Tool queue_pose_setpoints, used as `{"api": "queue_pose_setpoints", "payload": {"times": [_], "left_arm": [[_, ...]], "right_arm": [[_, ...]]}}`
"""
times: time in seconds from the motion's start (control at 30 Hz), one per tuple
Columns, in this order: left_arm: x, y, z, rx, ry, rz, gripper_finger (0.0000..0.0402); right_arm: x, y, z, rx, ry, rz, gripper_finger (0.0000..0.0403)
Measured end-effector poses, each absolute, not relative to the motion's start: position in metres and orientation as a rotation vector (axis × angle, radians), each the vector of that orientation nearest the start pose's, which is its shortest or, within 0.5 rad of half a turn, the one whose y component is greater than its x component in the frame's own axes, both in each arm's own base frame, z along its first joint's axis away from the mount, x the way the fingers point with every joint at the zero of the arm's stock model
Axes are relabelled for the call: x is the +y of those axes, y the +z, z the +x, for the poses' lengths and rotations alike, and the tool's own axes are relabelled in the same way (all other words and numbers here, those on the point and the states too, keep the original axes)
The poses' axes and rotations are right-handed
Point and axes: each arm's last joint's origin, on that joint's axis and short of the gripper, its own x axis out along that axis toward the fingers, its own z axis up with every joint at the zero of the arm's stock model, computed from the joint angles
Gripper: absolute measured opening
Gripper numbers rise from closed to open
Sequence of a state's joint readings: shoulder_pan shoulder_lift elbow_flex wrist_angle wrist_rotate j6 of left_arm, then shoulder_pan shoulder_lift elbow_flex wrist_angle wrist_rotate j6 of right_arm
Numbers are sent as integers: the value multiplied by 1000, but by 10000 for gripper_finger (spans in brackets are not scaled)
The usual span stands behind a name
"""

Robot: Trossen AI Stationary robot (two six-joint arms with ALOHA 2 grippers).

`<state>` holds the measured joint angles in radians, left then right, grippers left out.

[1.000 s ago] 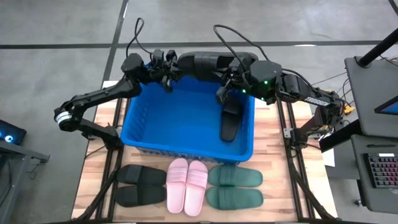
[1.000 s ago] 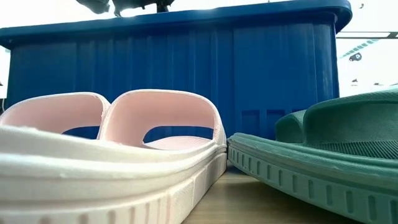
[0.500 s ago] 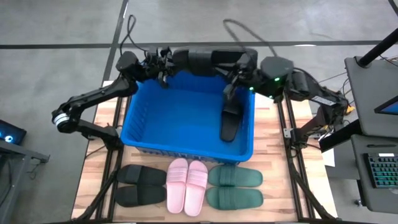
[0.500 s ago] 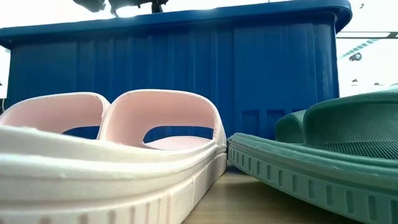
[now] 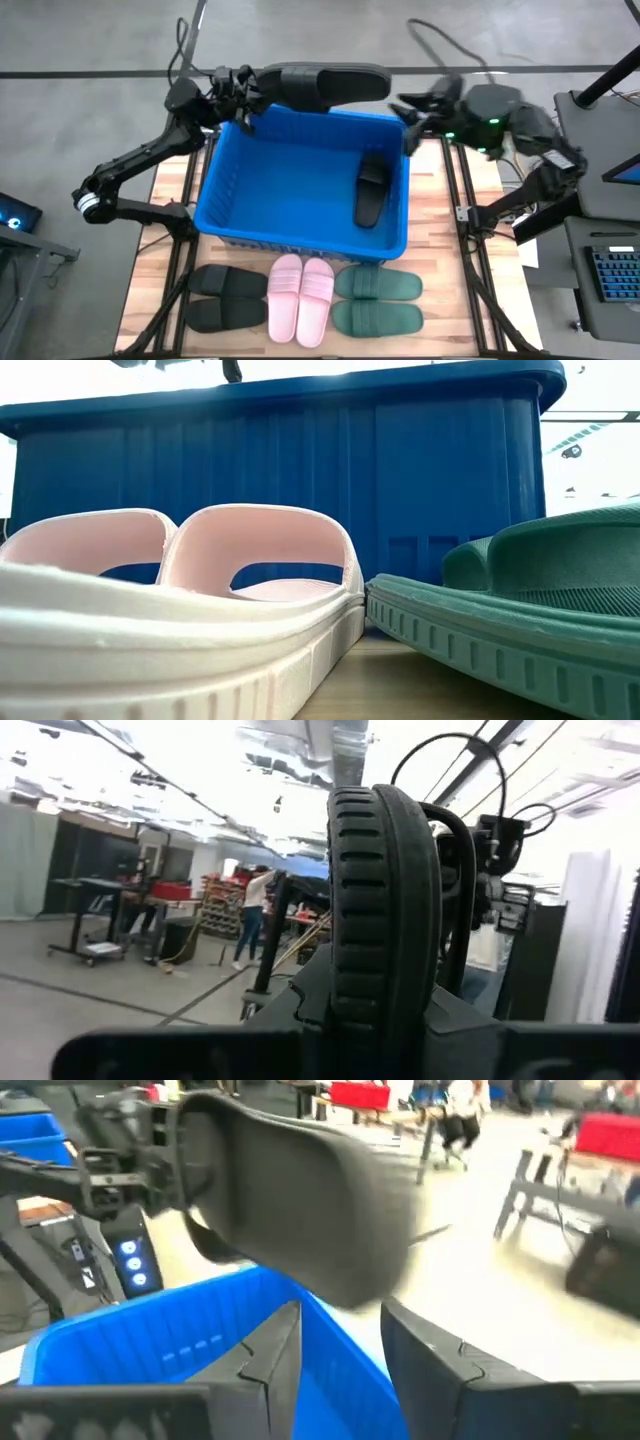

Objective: Pick and place slides into bin
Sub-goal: Put the black slide into the blue bin

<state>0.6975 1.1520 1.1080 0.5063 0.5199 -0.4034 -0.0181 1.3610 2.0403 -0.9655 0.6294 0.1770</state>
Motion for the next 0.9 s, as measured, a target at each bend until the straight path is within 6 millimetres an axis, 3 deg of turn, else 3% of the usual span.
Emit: {"api": "queue_pose_setpoints", "payload": {"times": [0.17, 0.3, 0.4, 0.6, 0.9], "left_arm": [[139, 443, 176, -403, 129, -127, 26], [136, 445, 167, -393, 149, -148, 25], [137, 444, 166, -372, 147, -242, 25], [146, 431, 176, -292, 83, -505, 25], [158, 406, 200, -38, -199, -970, 25]], "right_arm": [[-20, 541, 158, 204, -685, 194, 121], [-20, 536, 142, 202, -695, 252, 114], [-20, 535, 139, 238, -681, 156, 109], [-20, 541, 151, 258, -633, -108, 99], [-18, 531, 200, 473, -411, -729, 120]]}}
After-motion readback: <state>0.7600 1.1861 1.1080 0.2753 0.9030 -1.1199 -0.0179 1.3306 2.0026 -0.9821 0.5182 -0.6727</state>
